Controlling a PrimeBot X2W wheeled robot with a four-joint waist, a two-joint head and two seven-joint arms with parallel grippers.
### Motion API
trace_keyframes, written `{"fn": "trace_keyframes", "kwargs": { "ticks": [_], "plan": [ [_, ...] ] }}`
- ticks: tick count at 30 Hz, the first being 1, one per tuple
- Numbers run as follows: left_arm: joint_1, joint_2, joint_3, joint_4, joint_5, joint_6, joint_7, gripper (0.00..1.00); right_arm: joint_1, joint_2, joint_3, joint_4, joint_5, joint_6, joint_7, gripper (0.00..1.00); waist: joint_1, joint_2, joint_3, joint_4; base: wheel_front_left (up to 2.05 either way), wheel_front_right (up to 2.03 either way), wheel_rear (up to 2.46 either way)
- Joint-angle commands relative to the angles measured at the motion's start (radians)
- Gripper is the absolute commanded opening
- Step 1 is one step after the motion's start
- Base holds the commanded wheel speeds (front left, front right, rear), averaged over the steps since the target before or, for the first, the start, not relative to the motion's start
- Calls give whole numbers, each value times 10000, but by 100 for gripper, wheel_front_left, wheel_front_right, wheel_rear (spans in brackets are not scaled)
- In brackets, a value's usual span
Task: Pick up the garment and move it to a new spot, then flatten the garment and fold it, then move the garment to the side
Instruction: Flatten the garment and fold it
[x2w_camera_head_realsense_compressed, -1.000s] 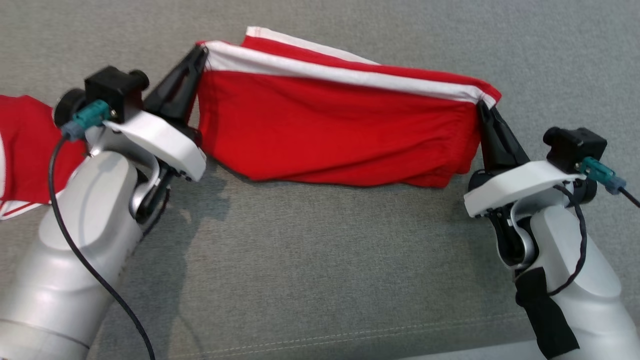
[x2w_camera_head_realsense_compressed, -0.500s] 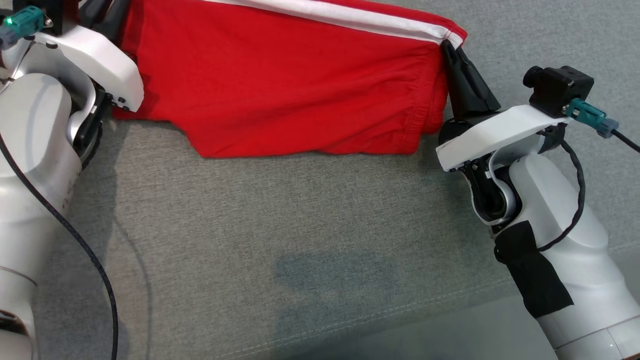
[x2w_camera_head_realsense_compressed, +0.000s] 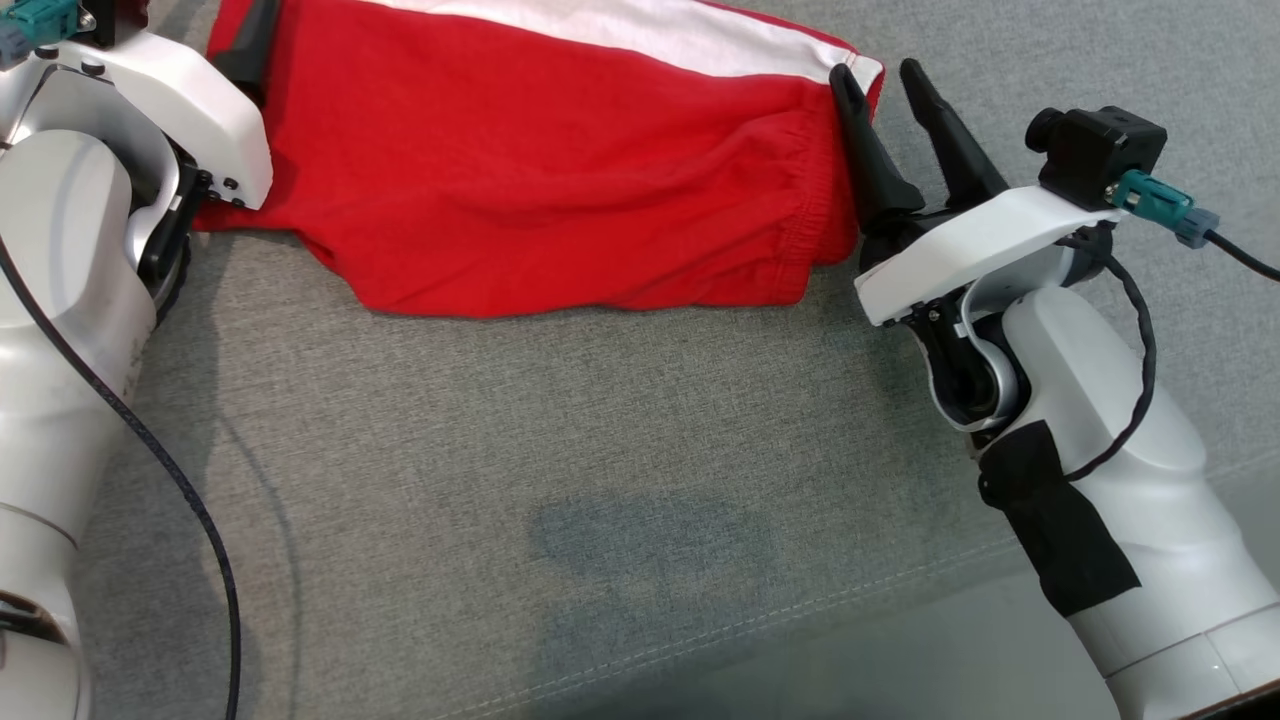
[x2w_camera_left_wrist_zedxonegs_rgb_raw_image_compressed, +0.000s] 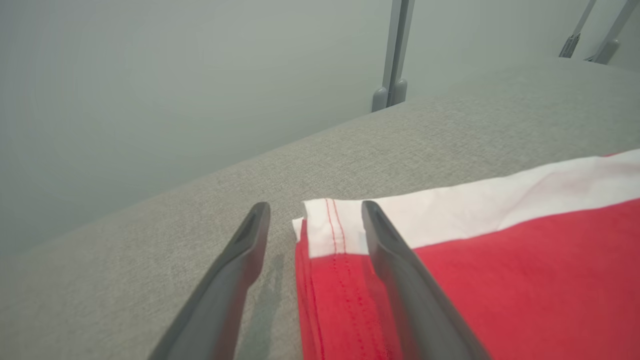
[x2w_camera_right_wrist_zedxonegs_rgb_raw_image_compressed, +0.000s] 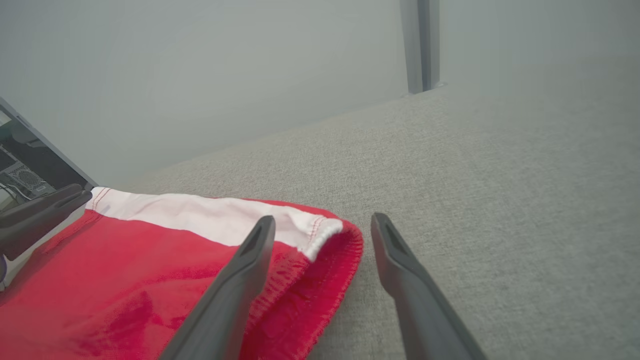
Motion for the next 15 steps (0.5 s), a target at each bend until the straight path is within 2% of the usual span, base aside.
{"fn": "trace_keyframes", "kwargs": {
  "ticks": [1, 4, 7, 12, 15],
  "plan": [
    [-213, 272, 289, -104, -67, -29, -114, 100, 178, 64, -154, -113, -363, 29, -134, 100, 0, 0, -154, 115, 0, 0, 0],
    [-26, 205, 428, -206, -115, -16, -125, 100, 389, 64, -512, -156, -830, 29, -134, 100, 0, 0, -326, 219, 0, 0, 0],
    [544, 123, 847, -555, -282, 22, -129, 100, 857, 64, -1225, -520, -1772, 29, -134, 100, 0, 0, -611, 357, 0, 0, 0],
    [1656, -143, 1303, -679, -654, 2, -131, 100, 1879, 64, -2333, -1686, -3197, 29, -134, 100, 0, 0, -1029, 520, 0, 0, 0],
    [2117, -249, 1263, -474, -874, -20, -132, 100, 2431, 64, -2590, -2350, -3571, 29, -134, 100, 0, 0, -1148, 518, 0, 0, 0]
  ]
}}
